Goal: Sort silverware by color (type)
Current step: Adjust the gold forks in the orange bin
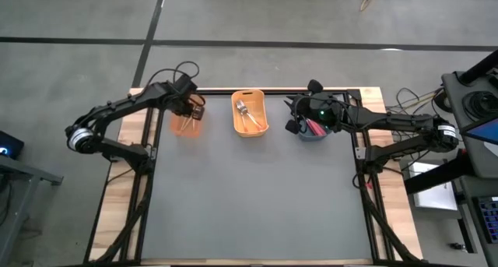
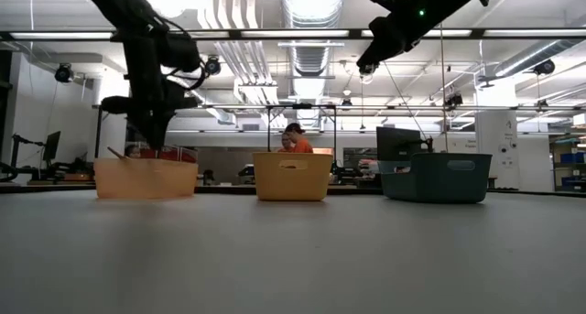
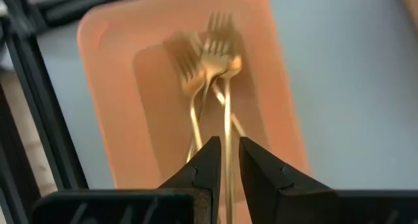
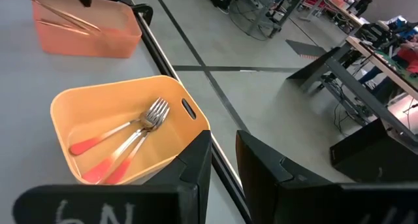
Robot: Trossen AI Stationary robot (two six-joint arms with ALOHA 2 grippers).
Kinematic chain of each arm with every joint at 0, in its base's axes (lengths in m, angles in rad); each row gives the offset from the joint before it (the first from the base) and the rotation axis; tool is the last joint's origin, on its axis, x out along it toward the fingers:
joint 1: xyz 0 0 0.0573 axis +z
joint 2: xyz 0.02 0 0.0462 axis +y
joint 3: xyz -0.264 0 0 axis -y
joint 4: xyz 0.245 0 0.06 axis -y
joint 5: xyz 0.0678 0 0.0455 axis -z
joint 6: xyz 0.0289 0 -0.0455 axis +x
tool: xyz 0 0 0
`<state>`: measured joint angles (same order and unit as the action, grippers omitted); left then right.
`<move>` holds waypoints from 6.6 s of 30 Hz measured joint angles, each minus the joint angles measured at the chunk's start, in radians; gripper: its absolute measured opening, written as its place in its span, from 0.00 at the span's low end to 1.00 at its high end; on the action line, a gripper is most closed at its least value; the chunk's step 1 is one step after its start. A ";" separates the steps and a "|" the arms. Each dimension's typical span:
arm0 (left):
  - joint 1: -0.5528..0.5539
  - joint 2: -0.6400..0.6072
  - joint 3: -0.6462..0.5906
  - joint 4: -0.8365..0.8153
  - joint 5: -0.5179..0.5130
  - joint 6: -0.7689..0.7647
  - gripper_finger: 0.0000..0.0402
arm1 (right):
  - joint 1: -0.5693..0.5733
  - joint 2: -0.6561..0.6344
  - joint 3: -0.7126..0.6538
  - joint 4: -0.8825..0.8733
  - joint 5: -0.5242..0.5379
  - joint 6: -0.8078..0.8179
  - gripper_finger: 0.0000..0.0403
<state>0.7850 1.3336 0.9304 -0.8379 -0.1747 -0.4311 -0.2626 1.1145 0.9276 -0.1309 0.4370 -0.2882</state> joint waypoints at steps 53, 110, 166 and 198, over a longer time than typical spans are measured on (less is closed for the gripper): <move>-0.076 0.013 -0.094 0.065 0.001 0.213 0.27 | 0.000 -0.001 0.000 -0.115 -0.044 0.264 0.16; -0.077 0.093 -0.092 0.052 0.004 0.190 0.02 | 0.000 0.000 0.000 -0.158 -0.044 0.307 0.16; -0.069 0.052 0.056 -0.306 -0.219 0.371 0.03 | 0.000 0.000 0.000 -0.188 -0.045 0.339 0.16; -0.068 0.212 0.055 -0.254 -0.246 0.367 0.08 | 0.000 0.000 0.000 -0.188 -0.044 0.333 0.16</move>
<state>0.7166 1.5459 0.9852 -1.0920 -0.4204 -0.0643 -0.2623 1.1145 0.9276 -0.3191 0.3927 0.0444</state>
